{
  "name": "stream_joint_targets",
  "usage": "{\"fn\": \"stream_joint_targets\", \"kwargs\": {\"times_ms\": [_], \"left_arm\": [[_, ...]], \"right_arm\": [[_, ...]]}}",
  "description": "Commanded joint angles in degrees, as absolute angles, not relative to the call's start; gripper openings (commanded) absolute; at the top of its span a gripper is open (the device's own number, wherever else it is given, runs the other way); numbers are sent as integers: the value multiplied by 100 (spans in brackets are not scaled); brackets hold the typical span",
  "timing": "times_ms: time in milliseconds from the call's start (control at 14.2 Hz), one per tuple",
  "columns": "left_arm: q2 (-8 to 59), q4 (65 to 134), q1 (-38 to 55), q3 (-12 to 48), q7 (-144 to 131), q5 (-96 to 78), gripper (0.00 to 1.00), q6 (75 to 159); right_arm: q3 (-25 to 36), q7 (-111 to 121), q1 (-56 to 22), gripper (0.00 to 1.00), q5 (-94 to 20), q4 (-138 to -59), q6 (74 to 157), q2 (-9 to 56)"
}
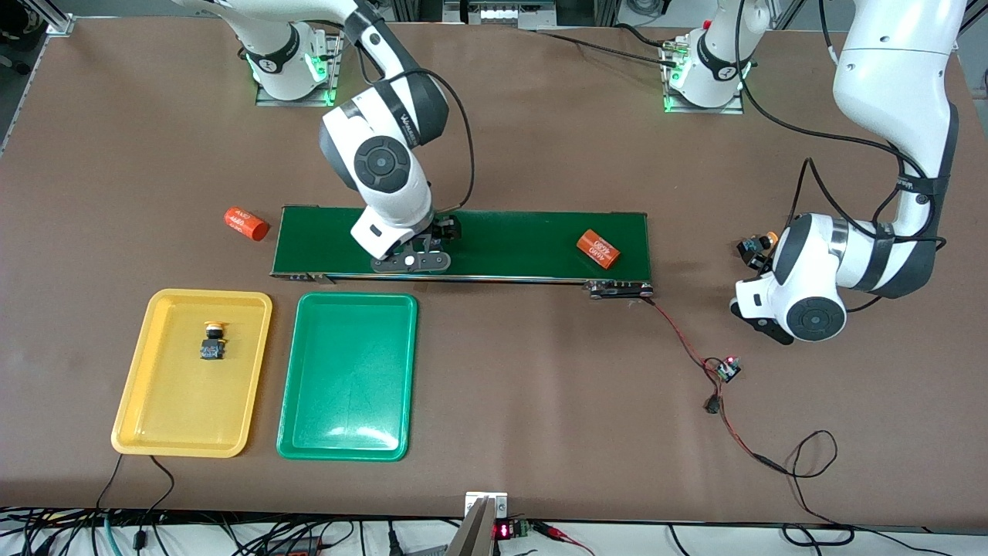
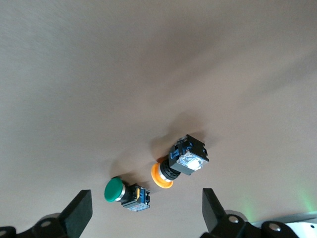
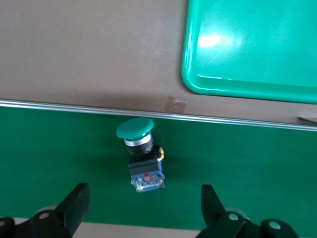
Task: Sort buttons by color to trays
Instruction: 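Grasp the green button and the yellow button with the right and left grippers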
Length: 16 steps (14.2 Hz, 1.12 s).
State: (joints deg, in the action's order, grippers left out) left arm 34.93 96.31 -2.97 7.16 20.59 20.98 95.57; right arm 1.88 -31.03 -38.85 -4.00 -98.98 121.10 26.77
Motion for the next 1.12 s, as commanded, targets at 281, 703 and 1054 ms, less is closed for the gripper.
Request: {"fn": "stream_joint_targets", "kwargs": {"times_ms": [281,703,1054], "left_arm": [[2839,10687,-396,888,2171,2215,98,9545],[2637,11548,-422,879,2083,2206,98,10309],[2716,11602,-431,853,2074,2197,97,10538]], "right_arm": [[237,-3085,-3964,65,-299,-10723,13166,2742],[447,-3094,-3929,18,-299,-10705,13096,2445],[1291,-2770,-3754,17,-308,-10136,12946,2415]]}}
